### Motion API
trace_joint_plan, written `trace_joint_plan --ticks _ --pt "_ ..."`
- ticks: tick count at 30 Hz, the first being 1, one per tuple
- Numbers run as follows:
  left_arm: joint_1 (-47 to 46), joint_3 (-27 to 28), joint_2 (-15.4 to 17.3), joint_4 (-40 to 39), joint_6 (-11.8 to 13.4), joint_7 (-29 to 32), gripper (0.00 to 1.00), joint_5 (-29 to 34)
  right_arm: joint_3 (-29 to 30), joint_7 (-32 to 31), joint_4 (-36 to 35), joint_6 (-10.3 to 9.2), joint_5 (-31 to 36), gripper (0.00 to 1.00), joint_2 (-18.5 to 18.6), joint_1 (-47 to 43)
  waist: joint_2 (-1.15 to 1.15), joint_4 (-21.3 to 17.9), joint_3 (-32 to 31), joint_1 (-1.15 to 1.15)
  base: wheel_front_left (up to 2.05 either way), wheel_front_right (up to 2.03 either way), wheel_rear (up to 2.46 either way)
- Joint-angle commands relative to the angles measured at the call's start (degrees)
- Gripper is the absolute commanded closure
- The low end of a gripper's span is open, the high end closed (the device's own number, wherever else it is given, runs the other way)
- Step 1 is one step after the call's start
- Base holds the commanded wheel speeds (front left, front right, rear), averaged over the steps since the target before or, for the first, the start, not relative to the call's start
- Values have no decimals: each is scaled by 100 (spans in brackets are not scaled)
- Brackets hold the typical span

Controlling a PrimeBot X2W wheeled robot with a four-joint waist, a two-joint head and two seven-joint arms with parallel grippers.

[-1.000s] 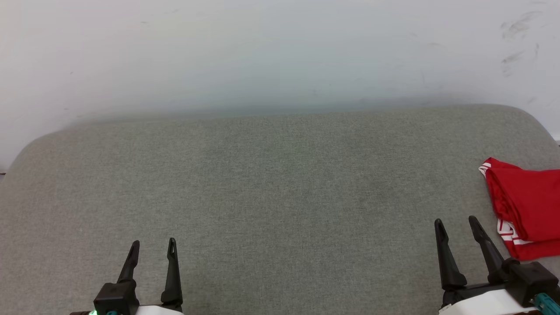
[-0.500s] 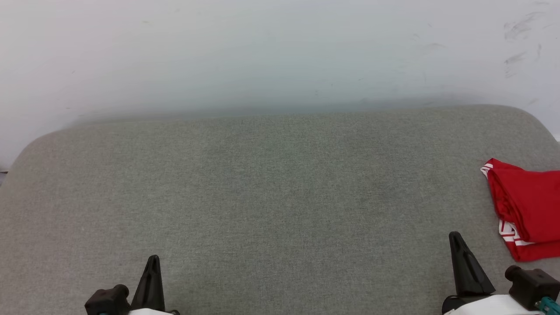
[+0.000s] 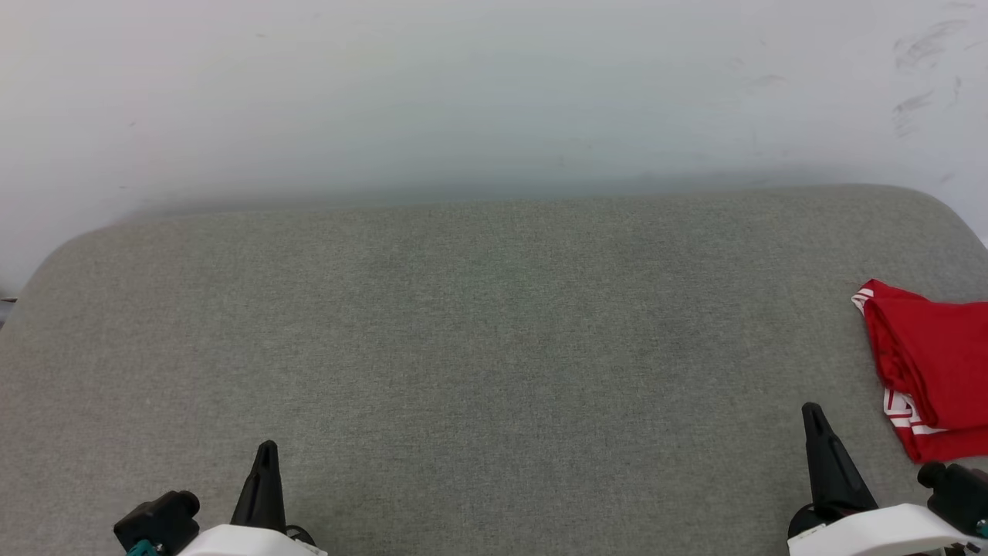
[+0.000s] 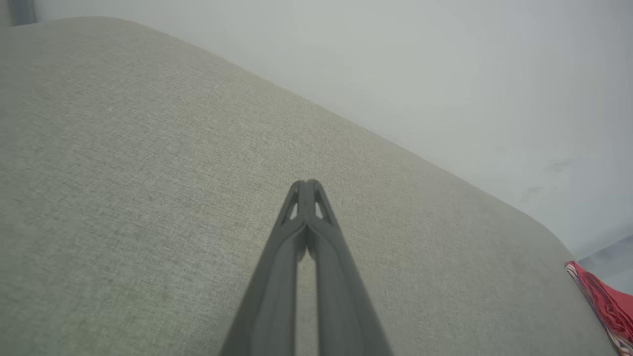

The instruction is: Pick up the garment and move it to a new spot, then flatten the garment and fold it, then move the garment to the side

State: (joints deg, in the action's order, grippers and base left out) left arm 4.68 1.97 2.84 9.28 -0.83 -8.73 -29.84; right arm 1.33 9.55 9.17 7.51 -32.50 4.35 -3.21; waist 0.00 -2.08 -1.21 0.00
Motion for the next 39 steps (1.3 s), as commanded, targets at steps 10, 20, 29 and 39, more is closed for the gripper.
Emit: trace_joint_plan --ticks 10,20,29,39 --pt "-293 82 9 9 -122 226 100 -987 68 -218 5 0 -972 100 8 307 0 20 13 0 0 0 0" --pt "-425 142 9 76 -207 428 100 -1797 116 -416 75 0 -1765 100 0 418 0 40 27 0 0 0 0" --pt "-535 188 9 135 -278 596 100 -2461 158 -579 132 -1 -2409 100 -11 502 0 59 39 0 0 0 0" --pt "-643 241 9 197 -350 763 100 -3135 205 -753 197 -1 -3058 100 -23 582 0 79 53 0 0 0 0"
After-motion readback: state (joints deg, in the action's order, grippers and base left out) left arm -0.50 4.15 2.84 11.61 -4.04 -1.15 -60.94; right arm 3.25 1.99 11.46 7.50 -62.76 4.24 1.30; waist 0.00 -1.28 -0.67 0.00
